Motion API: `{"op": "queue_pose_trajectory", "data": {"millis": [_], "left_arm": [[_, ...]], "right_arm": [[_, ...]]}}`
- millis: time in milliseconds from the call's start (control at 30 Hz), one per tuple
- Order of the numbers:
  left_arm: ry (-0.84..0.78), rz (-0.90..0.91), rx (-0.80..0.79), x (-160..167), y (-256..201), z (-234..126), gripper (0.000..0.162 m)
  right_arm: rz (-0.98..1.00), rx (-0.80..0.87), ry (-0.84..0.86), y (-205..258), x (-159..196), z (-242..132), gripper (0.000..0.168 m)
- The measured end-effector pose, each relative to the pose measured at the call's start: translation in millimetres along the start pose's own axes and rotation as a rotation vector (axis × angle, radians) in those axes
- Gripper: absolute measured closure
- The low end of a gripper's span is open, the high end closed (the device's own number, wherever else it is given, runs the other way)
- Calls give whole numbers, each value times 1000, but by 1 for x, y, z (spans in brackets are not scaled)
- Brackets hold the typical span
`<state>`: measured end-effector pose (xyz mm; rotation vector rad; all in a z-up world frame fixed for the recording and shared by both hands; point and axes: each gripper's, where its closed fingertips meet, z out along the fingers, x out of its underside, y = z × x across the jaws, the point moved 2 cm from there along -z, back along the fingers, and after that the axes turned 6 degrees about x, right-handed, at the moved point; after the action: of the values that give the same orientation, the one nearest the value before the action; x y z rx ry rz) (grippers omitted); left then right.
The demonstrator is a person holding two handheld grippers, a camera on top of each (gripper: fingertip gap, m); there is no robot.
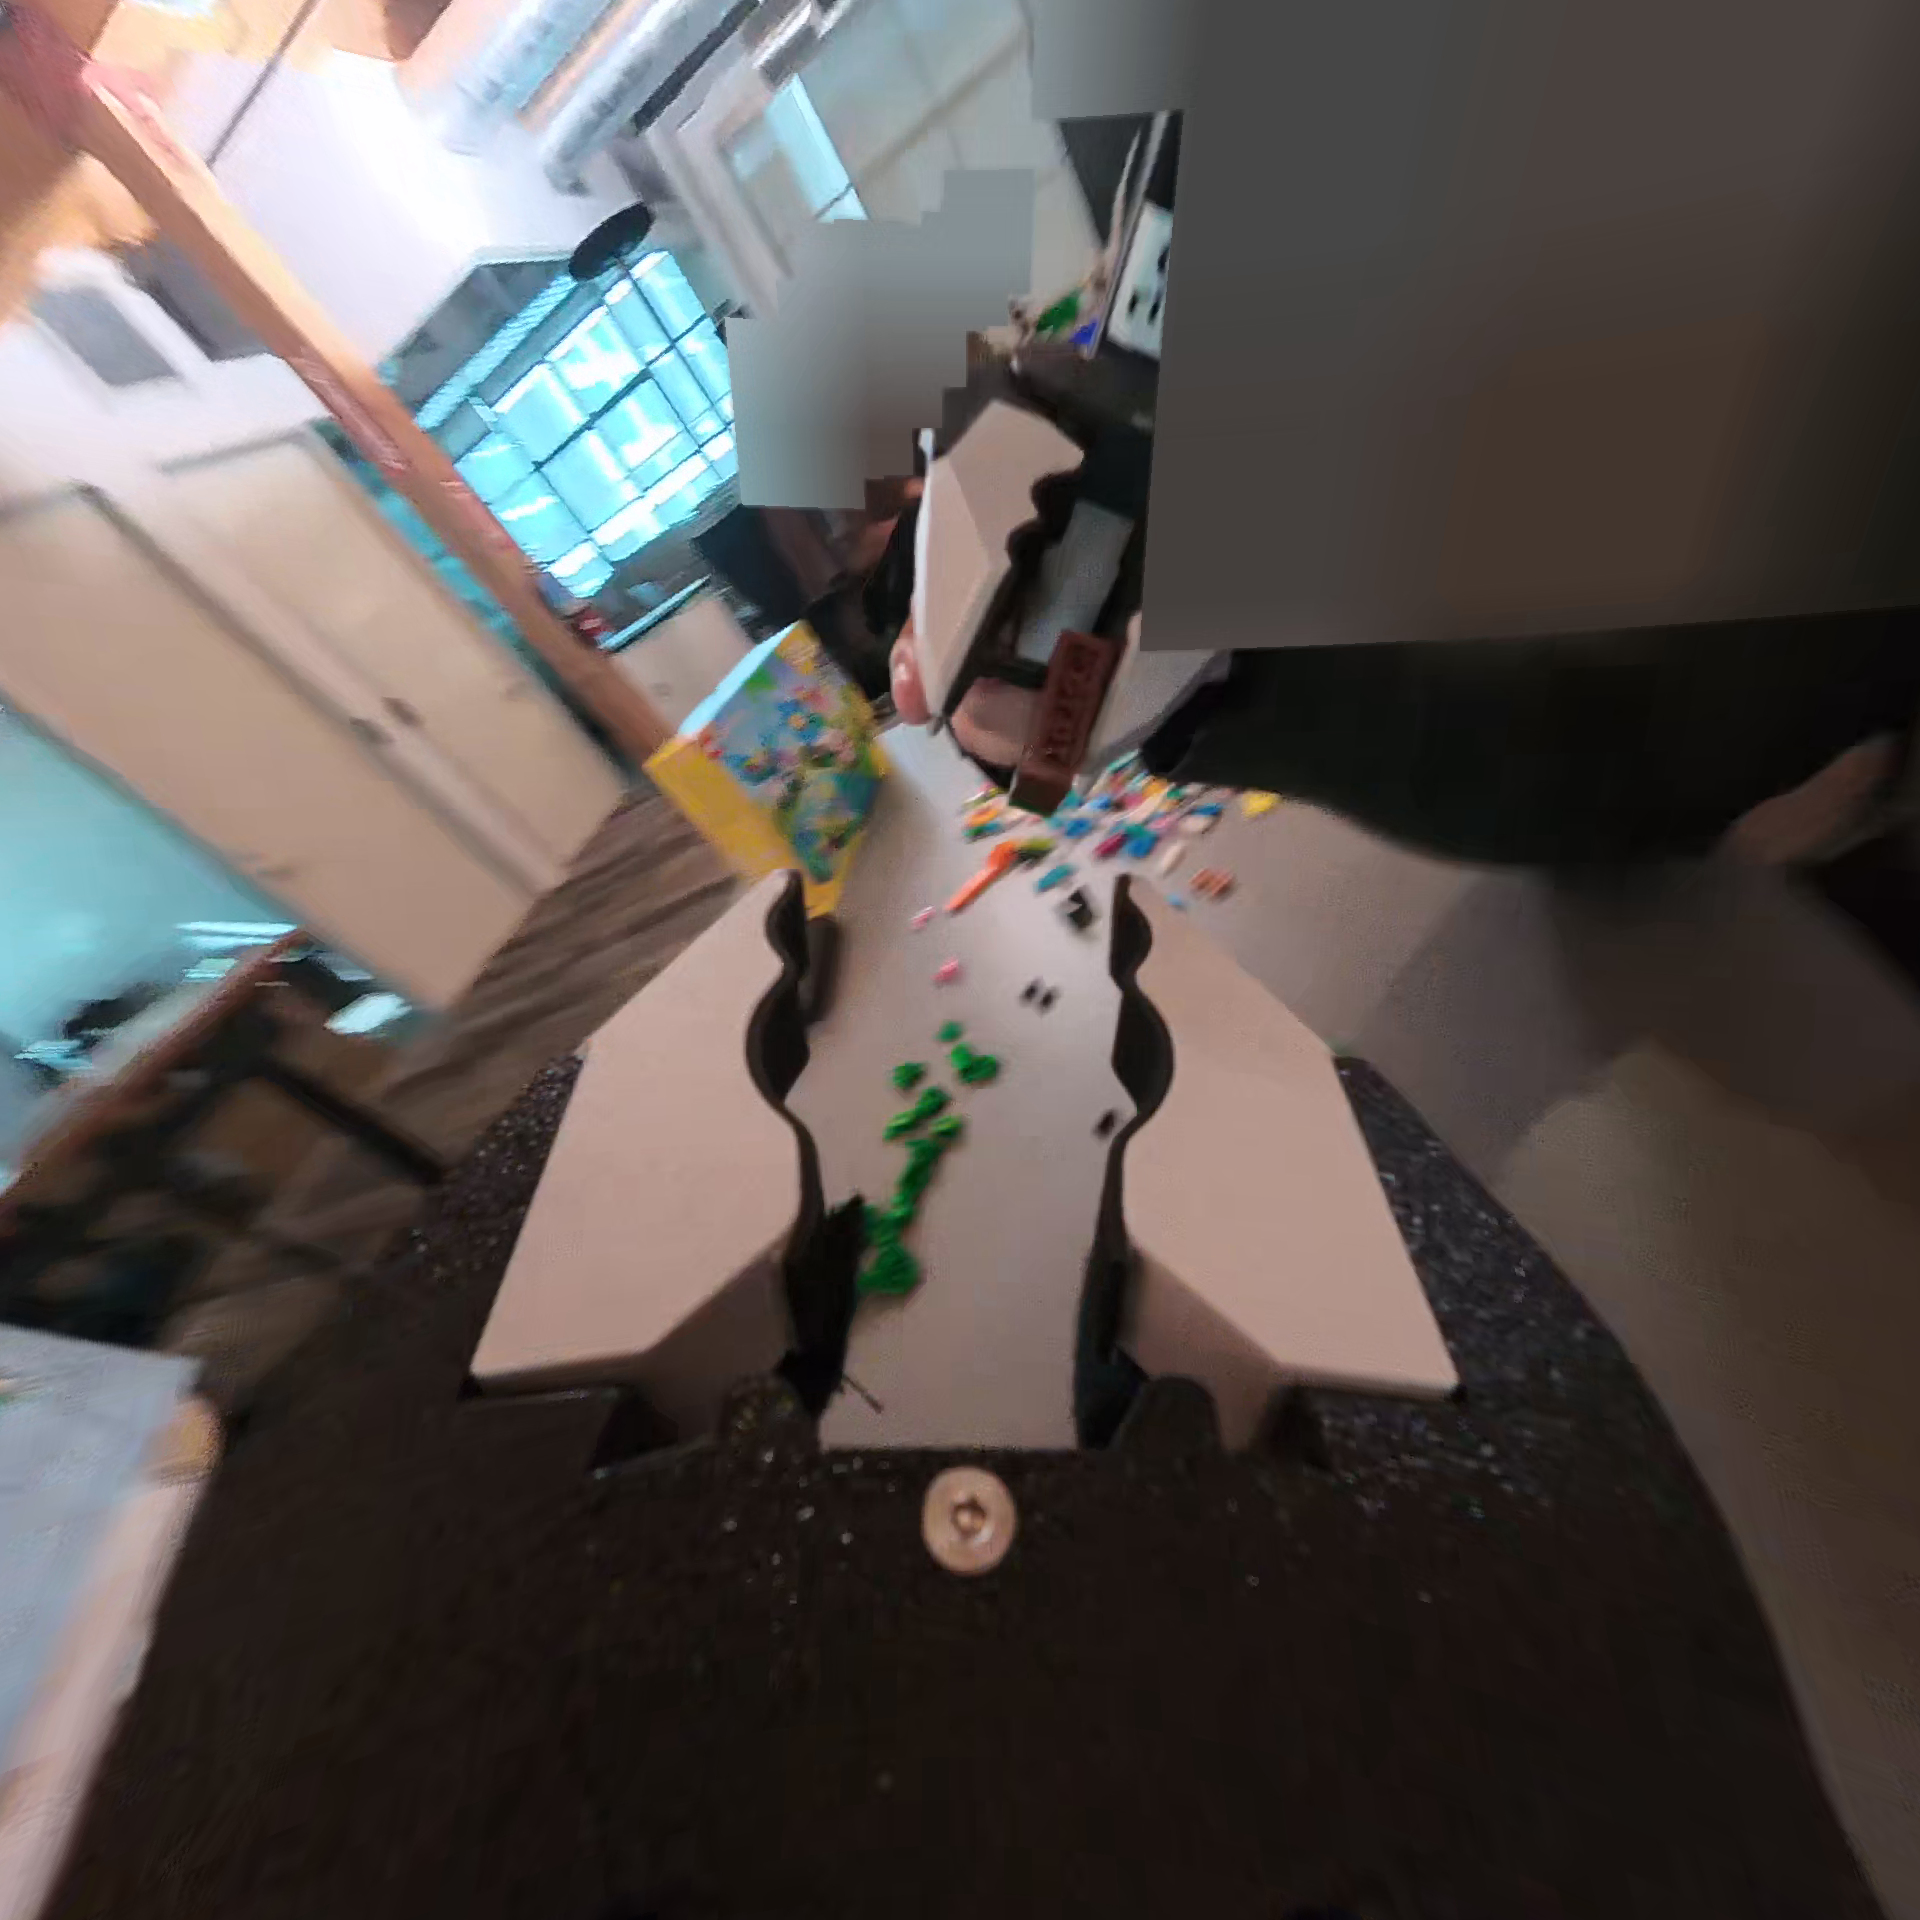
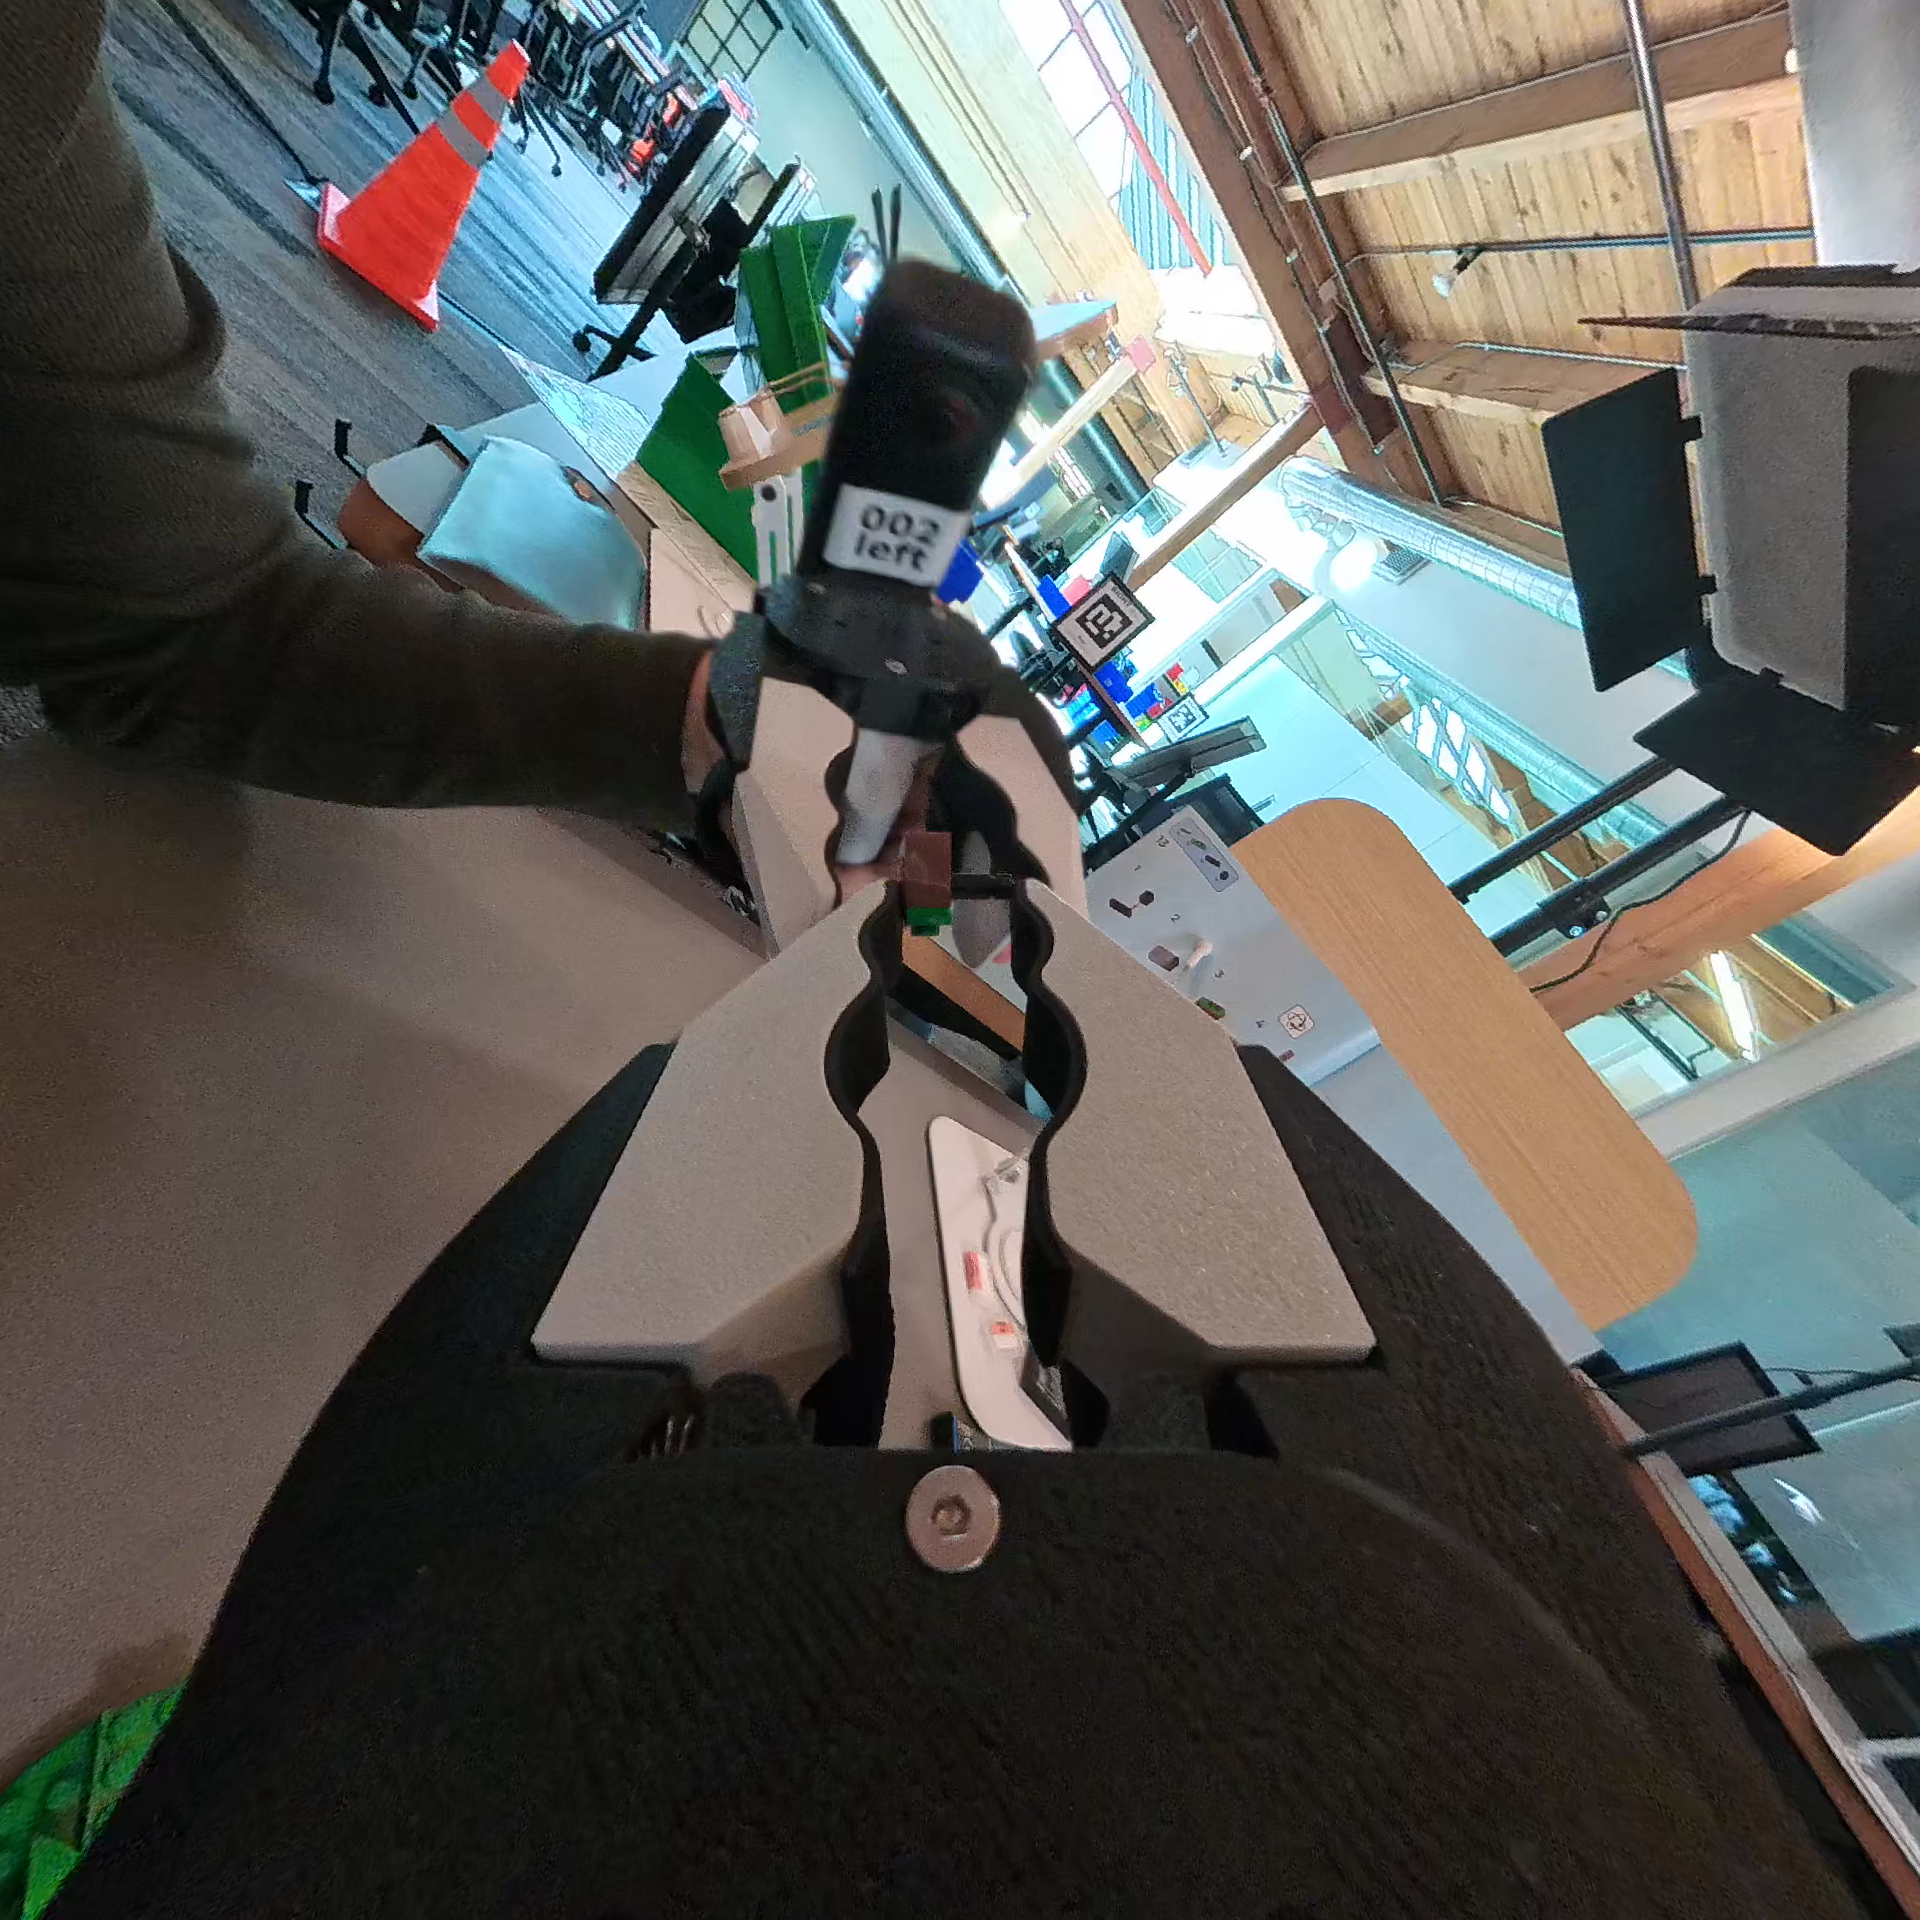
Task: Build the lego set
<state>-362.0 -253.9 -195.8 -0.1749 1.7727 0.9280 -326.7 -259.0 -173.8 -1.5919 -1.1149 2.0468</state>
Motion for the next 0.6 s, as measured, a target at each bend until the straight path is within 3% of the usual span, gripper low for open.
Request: {"op": "queue_pose_trajectory", "data": {"millis": [167,433,600], "left_arm": [[129,233,-112,-5,-5,6,117],[139,382,-161,-17,-11,10,144],[160,465,-201,-18,-11,10,150]], "right_arm": [[-37,1,30,2,0,0,149],[-44,-2,46,2,2,-2,150],[-52,2,47,1,1,-4,150]]}}
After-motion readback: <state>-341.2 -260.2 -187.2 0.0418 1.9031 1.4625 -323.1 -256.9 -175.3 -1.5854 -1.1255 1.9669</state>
